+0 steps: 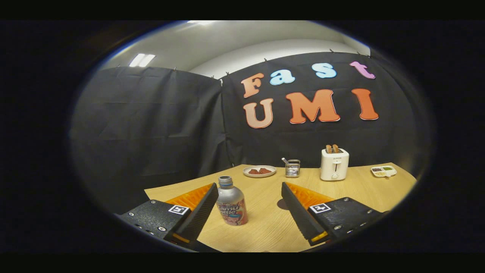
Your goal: Take the bottle from table, then pour the juice into the cup, finally place the bottle on the coaster
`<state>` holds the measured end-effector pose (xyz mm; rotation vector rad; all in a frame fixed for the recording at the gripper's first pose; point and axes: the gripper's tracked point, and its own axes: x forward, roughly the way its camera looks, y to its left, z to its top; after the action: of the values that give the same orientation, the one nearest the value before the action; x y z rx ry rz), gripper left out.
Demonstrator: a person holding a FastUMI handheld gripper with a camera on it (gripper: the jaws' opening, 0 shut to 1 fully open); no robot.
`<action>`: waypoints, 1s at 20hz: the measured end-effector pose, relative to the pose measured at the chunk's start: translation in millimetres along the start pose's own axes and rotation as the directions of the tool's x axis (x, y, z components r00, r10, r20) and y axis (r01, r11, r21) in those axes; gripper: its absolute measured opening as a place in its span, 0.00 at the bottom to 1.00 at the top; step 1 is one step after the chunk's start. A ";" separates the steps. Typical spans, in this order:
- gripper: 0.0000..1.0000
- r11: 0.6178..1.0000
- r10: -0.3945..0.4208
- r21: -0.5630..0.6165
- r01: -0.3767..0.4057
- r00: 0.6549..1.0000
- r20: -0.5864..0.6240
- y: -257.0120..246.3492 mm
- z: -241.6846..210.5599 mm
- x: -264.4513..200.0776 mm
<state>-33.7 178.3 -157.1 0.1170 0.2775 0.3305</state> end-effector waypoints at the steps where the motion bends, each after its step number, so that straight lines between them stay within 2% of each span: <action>1: 0.99 1.000 0.006 -0.004 -0.006 1.000 -0.011 5.5 -5.9 1.8; 9: 0.99 1.000 0.012 0.019 -0.010 0.996 -0.089 32.6 -50.5 29.6; 20: 0.99 0.995 -0.056 0.067 0.072 0.976 -0.209 43.7 -96.4 59.8</action>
<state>-20.3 246.0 -257.1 0.1468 0.4996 0.2687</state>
